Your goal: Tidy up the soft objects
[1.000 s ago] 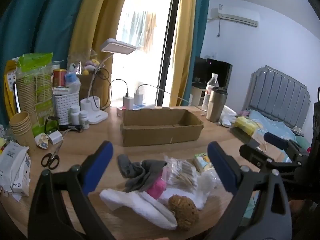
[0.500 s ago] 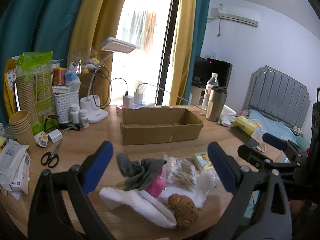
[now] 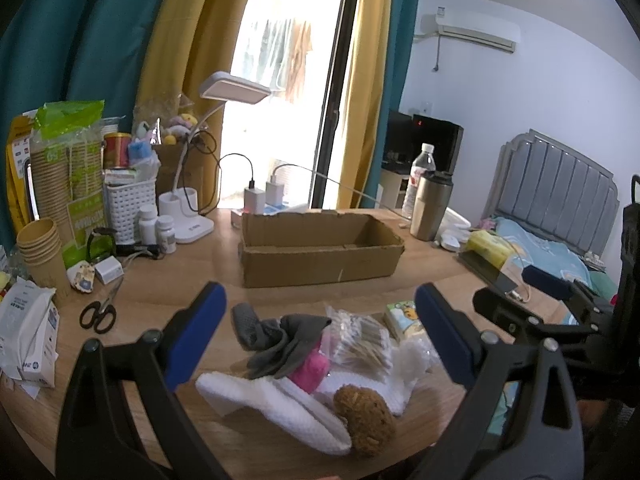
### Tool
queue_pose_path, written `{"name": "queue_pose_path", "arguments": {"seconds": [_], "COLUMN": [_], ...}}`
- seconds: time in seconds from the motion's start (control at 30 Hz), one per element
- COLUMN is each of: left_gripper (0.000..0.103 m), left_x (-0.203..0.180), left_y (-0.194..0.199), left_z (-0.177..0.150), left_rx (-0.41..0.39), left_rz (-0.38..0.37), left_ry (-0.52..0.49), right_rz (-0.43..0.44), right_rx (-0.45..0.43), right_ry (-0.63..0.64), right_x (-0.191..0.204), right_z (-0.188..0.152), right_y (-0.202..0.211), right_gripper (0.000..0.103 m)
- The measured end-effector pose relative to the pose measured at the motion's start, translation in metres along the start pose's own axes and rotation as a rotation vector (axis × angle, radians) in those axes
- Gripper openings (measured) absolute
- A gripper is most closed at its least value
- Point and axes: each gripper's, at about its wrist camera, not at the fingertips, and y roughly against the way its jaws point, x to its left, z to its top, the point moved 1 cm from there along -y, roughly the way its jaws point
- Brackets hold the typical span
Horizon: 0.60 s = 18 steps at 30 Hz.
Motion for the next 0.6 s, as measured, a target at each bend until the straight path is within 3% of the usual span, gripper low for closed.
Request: {"name": "queue_pose_path", "arguments": {"seconds": [0.6], "left_gripper": [0.097], "left_x": [-0.0001], "left_y": [-0.0001], "left_z": [-0.0010], "left_rx": [0.004], "left_rz": [0.004], "left_ry": [-0.002], "right_rz": [0.004], "right_rx": [0.003], "right_ry": [-0.004], "right_x": [-0.0019], "right_z": [0.0017], "right_y": [-0.0003], "right_gripper": [0.103]}}
